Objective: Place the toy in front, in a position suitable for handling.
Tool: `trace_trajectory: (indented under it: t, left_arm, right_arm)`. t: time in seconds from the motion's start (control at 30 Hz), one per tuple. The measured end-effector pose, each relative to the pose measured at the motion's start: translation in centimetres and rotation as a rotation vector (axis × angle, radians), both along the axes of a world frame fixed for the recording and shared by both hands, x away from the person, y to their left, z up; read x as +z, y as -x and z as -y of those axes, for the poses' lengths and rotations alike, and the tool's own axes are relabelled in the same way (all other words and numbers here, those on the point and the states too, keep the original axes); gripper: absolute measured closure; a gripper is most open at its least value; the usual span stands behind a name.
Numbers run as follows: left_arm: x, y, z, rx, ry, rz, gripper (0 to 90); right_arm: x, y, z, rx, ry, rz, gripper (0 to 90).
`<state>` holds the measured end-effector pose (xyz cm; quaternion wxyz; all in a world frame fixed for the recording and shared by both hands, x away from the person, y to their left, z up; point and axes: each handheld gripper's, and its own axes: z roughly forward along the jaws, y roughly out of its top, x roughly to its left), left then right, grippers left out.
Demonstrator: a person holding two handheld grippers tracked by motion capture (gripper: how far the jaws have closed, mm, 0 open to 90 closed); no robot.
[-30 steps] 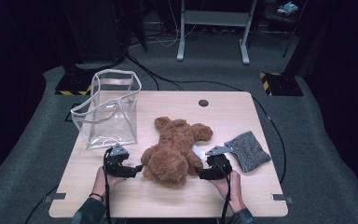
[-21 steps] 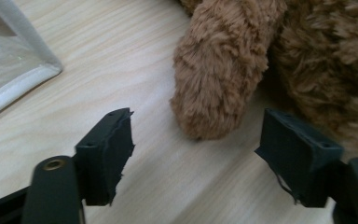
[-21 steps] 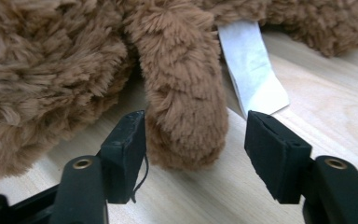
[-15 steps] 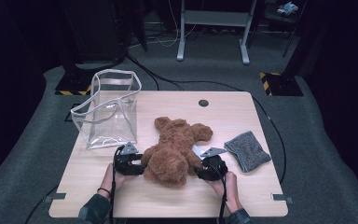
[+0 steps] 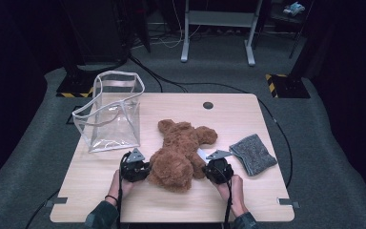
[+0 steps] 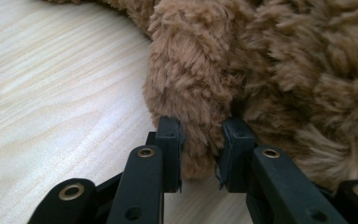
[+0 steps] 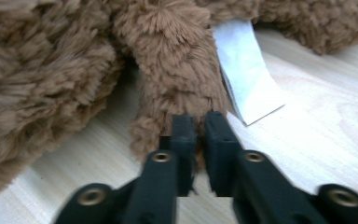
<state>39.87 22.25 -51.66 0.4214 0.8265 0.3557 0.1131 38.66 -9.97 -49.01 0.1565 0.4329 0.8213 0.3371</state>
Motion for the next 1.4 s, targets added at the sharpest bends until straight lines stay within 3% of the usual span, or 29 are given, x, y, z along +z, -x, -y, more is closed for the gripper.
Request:
trace_trajectory:
  t: [0.57, 1.0, 1.17, 1.3, 1.4]
  left_arm:
    - [0.0, 0.6, 0.4, -0.015, 0.015, 0.013, 78.0]
    - [0.1, 1.1, 1.1, -0.049, 0.017, -0.013, 77.9]
    - [0.1, 1.4, 1.7, -0.059, 0.042, -0.041, 77.8]
    - [0.2, 1.4, 1.9, -0.074, 0.033, -0.045, 77.6]
    - [0.3, 1.3, 1.7, -0.063, 0.025, -0.062, 68.2]
  right_arm:
    - [0.1, -0.5, 0.4, -0.031, 0.009, 0.005, 90.0]
    - [0.5, -1.7, 1.1, -0.071, 0.019, 0.027, 90.0]
    - [0.8, -2.4, 1.5, -0.088, 0.030, 0.044, 90.0]
    - [0.9, -2.7, 1.7, -0.103, 0.025, 0.038, 90.0]
    - [0.7, -2.6, 1.8, -0.102, 0.026, 0.032, 90.0]
